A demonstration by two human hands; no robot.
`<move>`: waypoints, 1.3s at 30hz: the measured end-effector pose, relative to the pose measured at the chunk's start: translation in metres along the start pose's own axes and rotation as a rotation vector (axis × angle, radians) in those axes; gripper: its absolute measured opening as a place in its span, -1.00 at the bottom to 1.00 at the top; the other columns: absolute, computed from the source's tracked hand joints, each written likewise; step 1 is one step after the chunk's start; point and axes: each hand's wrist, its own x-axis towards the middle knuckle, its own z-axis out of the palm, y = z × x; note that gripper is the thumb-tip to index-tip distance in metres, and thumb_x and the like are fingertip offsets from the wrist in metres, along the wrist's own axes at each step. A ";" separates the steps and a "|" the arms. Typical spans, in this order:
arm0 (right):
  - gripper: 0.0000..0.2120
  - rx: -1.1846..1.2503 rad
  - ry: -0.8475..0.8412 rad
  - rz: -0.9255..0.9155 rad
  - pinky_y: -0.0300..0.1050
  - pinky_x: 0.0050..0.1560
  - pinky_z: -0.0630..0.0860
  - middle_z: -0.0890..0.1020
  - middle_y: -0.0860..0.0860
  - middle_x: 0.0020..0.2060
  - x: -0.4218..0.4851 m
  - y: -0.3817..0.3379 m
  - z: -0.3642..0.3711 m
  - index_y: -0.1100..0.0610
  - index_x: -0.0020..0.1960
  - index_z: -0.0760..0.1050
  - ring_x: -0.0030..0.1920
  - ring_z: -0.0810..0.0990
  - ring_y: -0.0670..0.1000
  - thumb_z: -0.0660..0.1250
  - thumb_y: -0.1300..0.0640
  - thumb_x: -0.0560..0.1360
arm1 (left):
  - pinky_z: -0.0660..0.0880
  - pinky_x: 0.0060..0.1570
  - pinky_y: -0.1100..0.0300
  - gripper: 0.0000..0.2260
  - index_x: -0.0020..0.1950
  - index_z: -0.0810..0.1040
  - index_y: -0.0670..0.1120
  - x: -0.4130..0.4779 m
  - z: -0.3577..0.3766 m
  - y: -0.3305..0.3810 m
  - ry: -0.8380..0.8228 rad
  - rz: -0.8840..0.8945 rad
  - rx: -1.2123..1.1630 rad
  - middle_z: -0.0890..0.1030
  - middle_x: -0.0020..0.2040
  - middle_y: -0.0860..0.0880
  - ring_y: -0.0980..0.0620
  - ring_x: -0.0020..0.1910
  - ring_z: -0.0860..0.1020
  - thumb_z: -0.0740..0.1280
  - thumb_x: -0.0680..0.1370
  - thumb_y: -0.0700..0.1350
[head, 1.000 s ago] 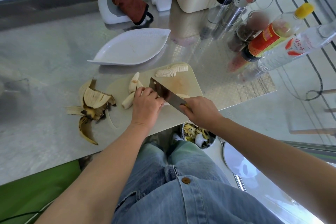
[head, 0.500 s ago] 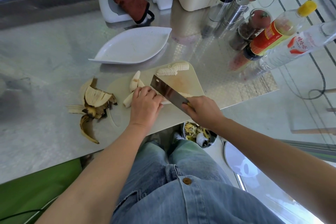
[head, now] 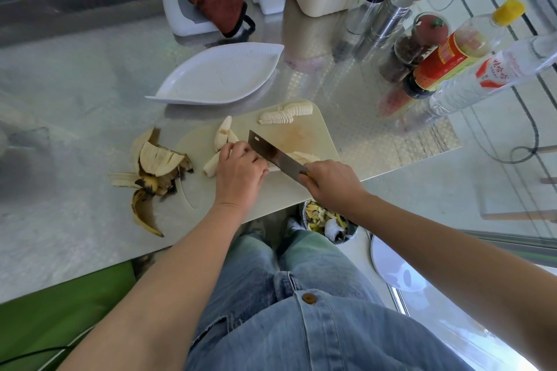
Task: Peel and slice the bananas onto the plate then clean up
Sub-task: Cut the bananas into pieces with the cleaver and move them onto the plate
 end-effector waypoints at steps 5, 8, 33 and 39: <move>-0.75 0.036 -0.005 0.019 -0.15 -0.31 0.27 0.45 -0.01 -0.33 -0.001 0.001 0.001 0.07 -0.17 0.41 -0.33 0.42 0.06 0.14 -0.03 0.61 | 0.32 0.07 -0.01 -0.93 -0.19 0.68 -0.06 0.001 0.000 0.001 0.001 0.007 -0.008 0.65 -0.21 0.01 -0.10 -0.05 0.49 0.52 0.39 -0.09; -0.75 0.074 0.032 0.014 -0.14 -0.33 0.25 0.44 -0.01 -0.37 -0.003 0.000 -0.005 0.06 -0.23 0.33 -0.36 0.40 0.06 0.16 0.01 0.60 | 0.31 0.06 0.00 -0.93 -0.20 0.69 -0.06 0.002 -0.001 0.001 0.006 0.011 -0.012 0.65 -0.23 0.00 -0.10 -0.07 0.49 0.53 0.38 -0.11; -0.73 0.076 0.024 0.030 -0.14 -0.35 0.28 0.48 0.02 -0.34 -0.002 -0.002 -0.005 0.11 -0.21 0.41 -0.34 0.44 0.09 0.16 -0.01 0.60 | 0.29 0.07 0.01 -0.94 -0.23 0.69 -0.05 0.005 0.000 0.003 0.004 0.013 -0.013 0.65 -0.25 0.00 -0.11 -0.08 0.50 0.54 0.36 -0.12; -0.75 0.057 0.012 0.015 -0.15 -0.35 0.28 0.47 0.00 -0.37 -0.003 -0.002 -0.009 0.08 -0.21 0.39 -0.36 0.44 0.06 0.16 0.00 0.60 | 0.29 0.07 0.01 -0.92 -0.21 0.69 -0.05 0.005 0.000 0.004 -0.010 0.002 -0.009 0.66 -0.23 0.00 -0.11 -0.06 0.50 0.55 0.36 -0.11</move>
